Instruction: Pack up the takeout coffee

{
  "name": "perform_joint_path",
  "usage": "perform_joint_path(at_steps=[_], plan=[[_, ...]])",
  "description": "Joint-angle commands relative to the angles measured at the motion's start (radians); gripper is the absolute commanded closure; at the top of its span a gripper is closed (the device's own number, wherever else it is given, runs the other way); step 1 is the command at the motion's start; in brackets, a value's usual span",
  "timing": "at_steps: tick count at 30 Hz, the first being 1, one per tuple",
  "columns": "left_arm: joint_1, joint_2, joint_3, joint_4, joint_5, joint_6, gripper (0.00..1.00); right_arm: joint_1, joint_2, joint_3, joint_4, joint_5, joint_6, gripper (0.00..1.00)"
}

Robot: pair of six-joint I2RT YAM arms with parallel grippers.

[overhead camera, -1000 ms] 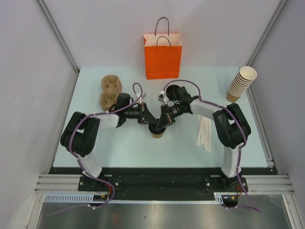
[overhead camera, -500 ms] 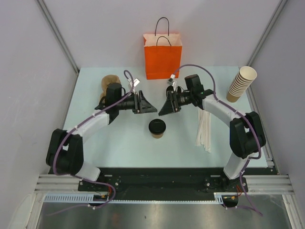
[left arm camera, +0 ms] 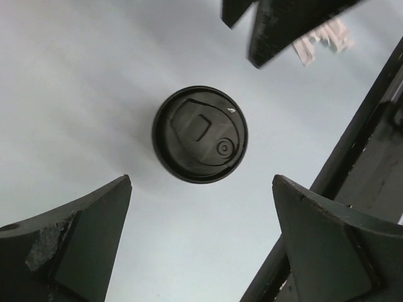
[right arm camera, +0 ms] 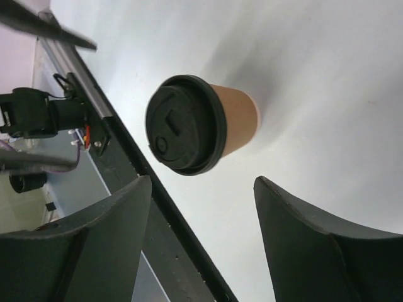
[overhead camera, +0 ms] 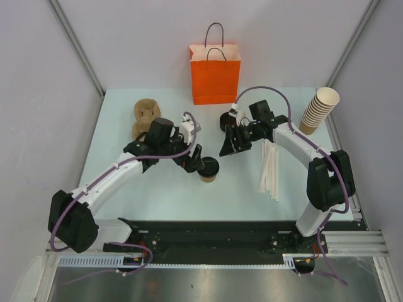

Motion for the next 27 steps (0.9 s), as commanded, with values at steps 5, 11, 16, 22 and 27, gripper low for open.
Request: perform_joint_path(at_steps=[5, 11, 16, 22, 27], plan=[[-0.192, 0.067, 0.11, -0.079, -0.223, 0.113, 0.0, -0.049, -0.042, 0.037, -0.04, 0.085, -0.022, 0.01], [-0.255, 0.162, 0.173, -0.111, -0.26, 0.072, 0.01, -0.057, -0.042, 0.037, -0.035, 0.079, -0.018, 0.0], [-0.278, 0.2, 0.202, -0.117, -0.3, 0.067, 0.0, -0.06, -0.042, 0.037, -0.039, 0.072, -0.019, 0.0], [-0.285, 0.234, 0.214, -0.127, -0.314, 0.058, 0.01, -0.065, -0.037, 0.037, -0.034, 0.062, -0.016, 0.0], [-0.292, 0.252, 0.214, -0.122, -0.335, 0.053, 0.01, -0.072, -0.031, 0.037, -0.028, 0.053, -0.012, 0.0]])
